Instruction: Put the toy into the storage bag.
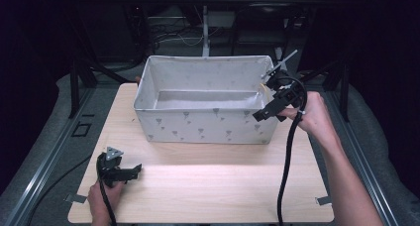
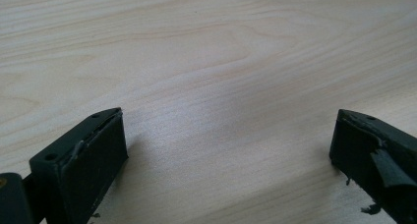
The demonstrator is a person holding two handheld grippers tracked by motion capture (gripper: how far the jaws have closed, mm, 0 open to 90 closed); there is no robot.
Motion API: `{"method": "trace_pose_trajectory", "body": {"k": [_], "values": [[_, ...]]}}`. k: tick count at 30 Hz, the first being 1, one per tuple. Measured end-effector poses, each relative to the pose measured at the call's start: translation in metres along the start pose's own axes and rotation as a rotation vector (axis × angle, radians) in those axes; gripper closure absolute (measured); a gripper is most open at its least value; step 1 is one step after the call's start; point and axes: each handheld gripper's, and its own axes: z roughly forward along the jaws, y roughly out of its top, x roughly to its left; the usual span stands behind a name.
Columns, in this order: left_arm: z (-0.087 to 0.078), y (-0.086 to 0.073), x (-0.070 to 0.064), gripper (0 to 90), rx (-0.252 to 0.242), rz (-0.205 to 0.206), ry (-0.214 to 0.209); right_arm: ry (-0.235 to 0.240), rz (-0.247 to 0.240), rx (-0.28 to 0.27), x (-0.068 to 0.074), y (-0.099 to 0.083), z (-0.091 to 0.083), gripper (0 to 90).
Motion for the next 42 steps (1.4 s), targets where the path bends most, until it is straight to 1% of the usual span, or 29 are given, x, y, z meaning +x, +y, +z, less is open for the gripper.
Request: {"method": "trace_pose_trajectory", "body": {"k": [3, 8, 11, 12, 13, 14, 17, 19, 21, 22, 23, 27, 29, 31, 33, 36, 38, 40, 41, 42], "values": [[0.000, 0.000, 0.000, 0.8, -0.004, -0.002, 0.001, 0.017, -0.006, -0.020, 0.008, -0.007, 0.004, 0.0], [0.000, 0.000, 0.000, 0.8, -0.004, -0.002, 0.001, 0.038, -0.037, -0.034, 0.025, -0.023, 0.017, 0.0], [0.000, 0.000, 0.000, 0.8, -0.005, -0.002, 0.002, 0.039, -0.061, -0.039, 0.035, -0.033, 0.029, 0.0], [0.000, 0.000, 0.000, 0.8, -0.005, -0.002, 0.001, 0.041, -0.062, -0.044, 0.038, -0.037, 0.033, 0.0], [0.000, 0.000, 0.000, 0.8, -0.004, -0.002, 0.001, 0.047, -0.067, -0.039, 0.041, -0.041, 0.038, 0.0], [0.000, 0.000, 0.000, 0.8, -0.005, -0.003, 0.001, 0.041, -0.078, -0.023, 0.044, -0.045, 0.044, 0.0], [0.000, 0.000, 0.000, 0.8, -0.005, -0.003, 0.001, 0.049, -0.083, -0.020, 0.049, -0.054, 0.056, 0.0], [0.000, 0.000, 0.000, 0.8, -0.003, -0.003, 0.001, 0.043, -0.100, -0.008, 0.053, -0.061, 0.065, 0.0], [0.000, 0.000, 0.000, 0.8, -0.003, -0.003, 0.001, 0.051, -0.101, -0.012, 0.056, -0.067, 0.073, 0.0], [0.000, 0.000, 0.000, 0.8, -0.003, -0.003, 0.001, 0.062, -0.101, -0.009, 0.058, -0.070, 0.079, 0.0], [0.000, 0.000, 0.000, 0.8, -0.002, -0.003, 0.001, 0.062, -0.103, -0.002, 0.059, -0.074, 0.084, 0.0], [0.000, 0.000, 0.000, 0.8, -0.005, -0.003, 0.001, 0.085, -0.080, 0.015, 0.060, -0.090, 0.106, 0.0], [0.000, 0.000, 0.000, 0.8, -0.003, -0.003, 0.001, 0.081, -0.077, 0.020, 0.061, -0.095, 0.113, 0.0], [0.000, 0.000, 0.000, 0.8, -0.003, -0.003, 0.001, 0.082, -0.074, 0.037, 0.059, -0.100, 0.119, 0.0], [0.000, 0.000, 0.000, 0.8, -0.003, -0.003, 0.001, 0.076, -0.064, 0.036, 0.059, -0.106, 0.125, 0.0], [0.000, 0.000, 0.000, 0.8, -0.005, -0.003, 0.002, 0.065, -0.063, 0.045, 0.057, -0.113, 0.132, 0.0], [0.000, 0.000, 0.000, 0.8, -0.004, -0.003, 0.001, 0.067, -0.061, 0.057, 0.056, -0.119, 0.137, 0.0], [0.000, 0.000, 0.000, 0.8, -0.003, -0.003, 0.002, 0.051, -0.061, 0.069, 0.055, -0.124, 0.142, 0.0], [0.000, 0.000, 0.000, 0.8, -0.005, -0.003, 0.002, 0.064, -0.054, 0.066, 0.055, -0.126, 0.145, 0.0], [0.000, 0.000, 0.000, 0.8, -0.003, -0.003, 0.002, 0.059, -0.051, 0.066, 0.055, -0.129, 0.147, 0.0]]}}
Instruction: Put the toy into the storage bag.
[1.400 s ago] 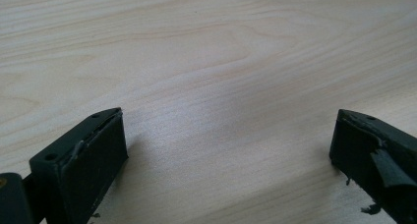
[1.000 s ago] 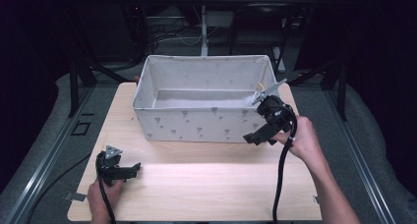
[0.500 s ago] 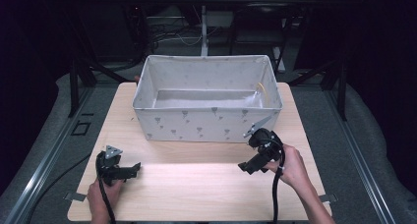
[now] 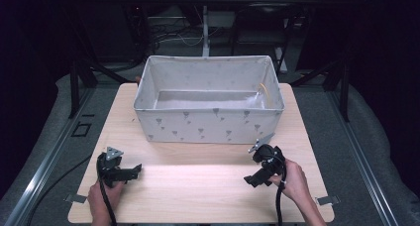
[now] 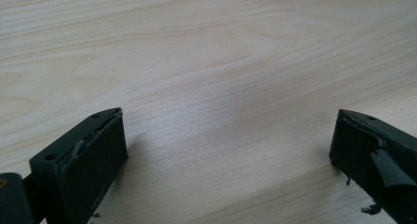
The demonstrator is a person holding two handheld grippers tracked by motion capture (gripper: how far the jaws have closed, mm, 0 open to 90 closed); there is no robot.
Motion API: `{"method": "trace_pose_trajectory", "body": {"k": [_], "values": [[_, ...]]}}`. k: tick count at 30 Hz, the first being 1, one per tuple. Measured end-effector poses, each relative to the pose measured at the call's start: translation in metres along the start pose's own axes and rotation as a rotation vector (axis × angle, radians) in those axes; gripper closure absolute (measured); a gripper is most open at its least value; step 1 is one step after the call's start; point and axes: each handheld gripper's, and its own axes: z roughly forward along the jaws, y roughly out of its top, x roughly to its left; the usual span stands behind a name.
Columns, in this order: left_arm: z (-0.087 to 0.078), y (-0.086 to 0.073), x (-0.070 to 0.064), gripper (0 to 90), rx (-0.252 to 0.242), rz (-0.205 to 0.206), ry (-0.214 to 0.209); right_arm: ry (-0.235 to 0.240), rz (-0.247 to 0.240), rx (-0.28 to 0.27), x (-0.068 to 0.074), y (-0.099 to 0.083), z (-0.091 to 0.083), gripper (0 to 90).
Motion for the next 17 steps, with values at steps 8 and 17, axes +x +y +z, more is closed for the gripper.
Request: {"method": "trace_pose_trajectory", "body": {"k": [8, 17], "values": [[0.000, 0.000, 0.000, 0.8, 0.000, 0.000, 0.000, -0.025, 0.018, -0.012, 0.002, -0.016, 0.015, 0.0], [0.000, 0.000, 0.000, 0.8, 0.001, -0.002, 0.001, -0.055, 0.014, 0.023, 0.005, -0.020, 0.024, 0.0]]}}
